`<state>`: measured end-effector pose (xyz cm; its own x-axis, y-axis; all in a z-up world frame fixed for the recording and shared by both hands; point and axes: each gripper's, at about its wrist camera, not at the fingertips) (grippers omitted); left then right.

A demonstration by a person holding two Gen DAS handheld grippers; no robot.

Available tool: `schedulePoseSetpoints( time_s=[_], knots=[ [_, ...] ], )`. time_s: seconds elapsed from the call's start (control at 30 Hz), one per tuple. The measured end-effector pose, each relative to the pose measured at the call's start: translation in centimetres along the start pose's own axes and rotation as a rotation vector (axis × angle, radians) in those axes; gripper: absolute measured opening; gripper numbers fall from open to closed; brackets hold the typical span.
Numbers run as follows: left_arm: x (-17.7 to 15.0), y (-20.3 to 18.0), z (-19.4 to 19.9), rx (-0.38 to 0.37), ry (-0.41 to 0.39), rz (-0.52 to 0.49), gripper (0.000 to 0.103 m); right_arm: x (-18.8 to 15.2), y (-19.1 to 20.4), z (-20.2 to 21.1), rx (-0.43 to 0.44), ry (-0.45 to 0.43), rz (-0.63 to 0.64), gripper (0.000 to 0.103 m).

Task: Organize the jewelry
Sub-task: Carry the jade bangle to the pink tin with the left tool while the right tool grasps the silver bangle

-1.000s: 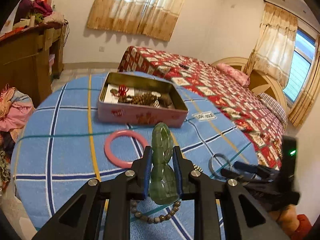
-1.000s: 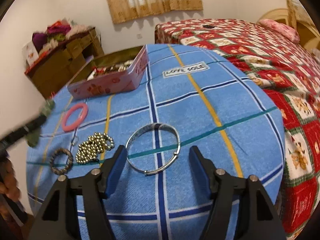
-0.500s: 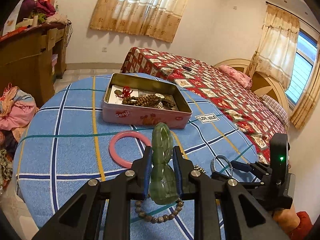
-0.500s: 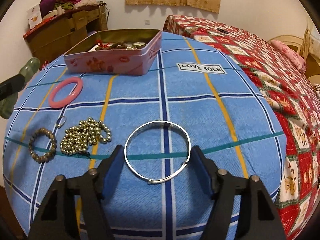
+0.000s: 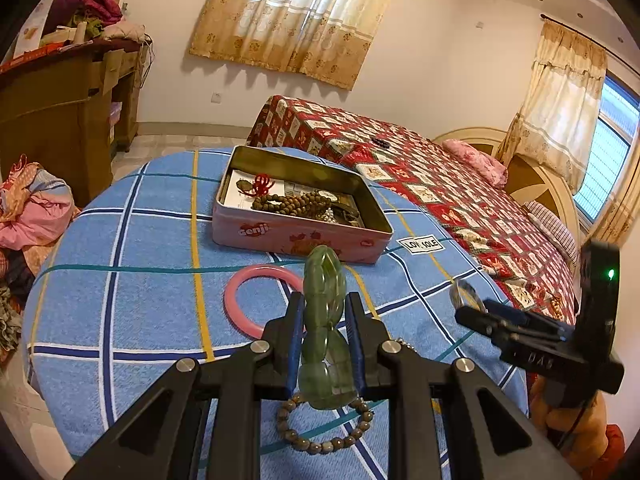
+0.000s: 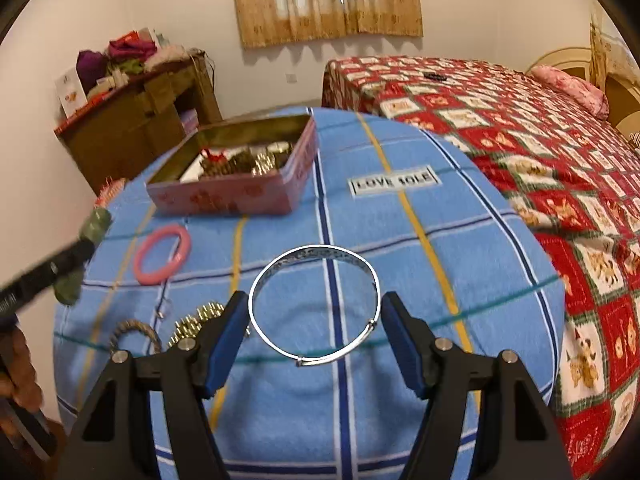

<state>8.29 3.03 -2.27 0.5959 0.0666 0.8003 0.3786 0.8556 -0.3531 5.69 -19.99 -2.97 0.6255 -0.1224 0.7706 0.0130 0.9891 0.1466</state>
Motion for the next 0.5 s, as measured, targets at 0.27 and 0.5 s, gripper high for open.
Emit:
schedulePoseSetpoints(
  time_s=[0.27,0.5],
  knots=[
    [1.5,0.4,-0.9,0.008,-0.025,-0.003,0.021,2.8,1.4,-1.0,0.041,-0.071,0.001,0.070],
    [3.9,1.3,-2.5,0.017,-0.077,0.009,0.021,5.8,2.8,-2.6,0.069,-0.137,0.012,0.070]
  ],
)
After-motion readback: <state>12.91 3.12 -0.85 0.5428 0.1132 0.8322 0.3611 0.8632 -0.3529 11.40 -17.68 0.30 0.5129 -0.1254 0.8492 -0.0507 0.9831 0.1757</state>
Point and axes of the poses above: each gripper's, at about its wrist camera, not at the fingertips, and z roughly against the way its jaws point, y to its left, x to its top, and after that the axes turned 6 degrees about -y, right-handed
